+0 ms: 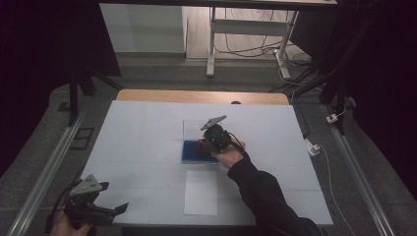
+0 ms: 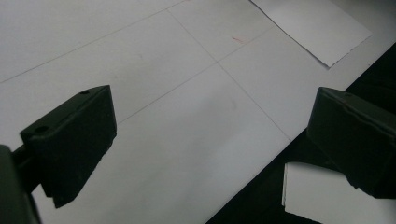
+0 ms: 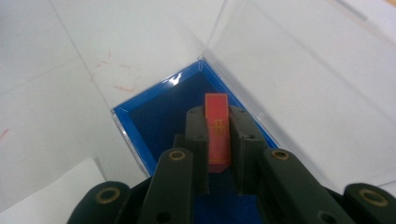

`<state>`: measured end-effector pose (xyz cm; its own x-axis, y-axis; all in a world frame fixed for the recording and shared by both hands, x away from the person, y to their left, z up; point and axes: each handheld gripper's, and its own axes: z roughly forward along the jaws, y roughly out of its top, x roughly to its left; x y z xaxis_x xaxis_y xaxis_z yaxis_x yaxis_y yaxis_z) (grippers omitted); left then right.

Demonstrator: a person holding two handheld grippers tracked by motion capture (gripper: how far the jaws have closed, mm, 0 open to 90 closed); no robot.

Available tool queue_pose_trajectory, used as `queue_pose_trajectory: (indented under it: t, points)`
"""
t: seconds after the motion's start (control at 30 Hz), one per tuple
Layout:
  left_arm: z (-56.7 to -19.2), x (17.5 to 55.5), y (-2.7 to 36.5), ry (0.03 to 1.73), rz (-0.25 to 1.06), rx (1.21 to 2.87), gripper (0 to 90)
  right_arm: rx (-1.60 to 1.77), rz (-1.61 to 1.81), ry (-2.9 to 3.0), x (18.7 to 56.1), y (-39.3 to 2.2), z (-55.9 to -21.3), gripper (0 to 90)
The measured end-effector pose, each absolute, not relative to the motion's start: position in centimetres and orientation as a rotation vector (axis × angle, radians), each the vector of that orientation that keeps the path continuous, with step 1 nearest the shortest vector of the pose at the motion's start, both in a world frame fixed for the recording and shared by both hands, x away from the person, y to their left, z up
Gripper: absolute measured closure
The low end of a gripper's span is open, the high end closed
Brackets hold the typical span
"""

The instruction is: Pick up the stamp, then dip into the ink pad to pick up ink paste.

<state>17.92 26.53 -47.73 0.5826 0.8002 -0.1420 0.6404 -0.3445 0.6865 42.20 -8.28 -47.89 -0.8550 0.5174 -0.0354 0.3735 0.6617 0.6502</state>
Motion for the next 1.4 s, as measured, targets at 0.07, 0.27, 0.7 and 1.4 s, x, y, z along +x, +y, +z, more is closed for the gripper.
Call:
queue_pose_trajectory:
  t: [0.07, 0.27, 0.7, 1.4]
  points:
    - [-47.7, 17.9, 26.5, 1.141, 0.284, 2.092, 1.8, 0.718, 0.975, 2.661, 42.0, -8.4, -47.5, 79.4]
    - [-47.7, 17.9, 26.5, 1.137, 0.286, 2.091, 1.8, 0.683, 1.014, 2.664, 41.5, -8.7, -46.4, 79.4]
    - [-47.7, 17.9, 26.7, 1.137, 0.275, 2.074, 1.7, 0.693, 1.095, 2.617, 40.7, -10.0, -44.7, 79.3]
    - [-47.7, 17.9, 26.7, 1.131, 0.272, 2.074, 1.7, 0.719, 1.122, 2.642, 41.1, -9.6, -45.0, 79.2]
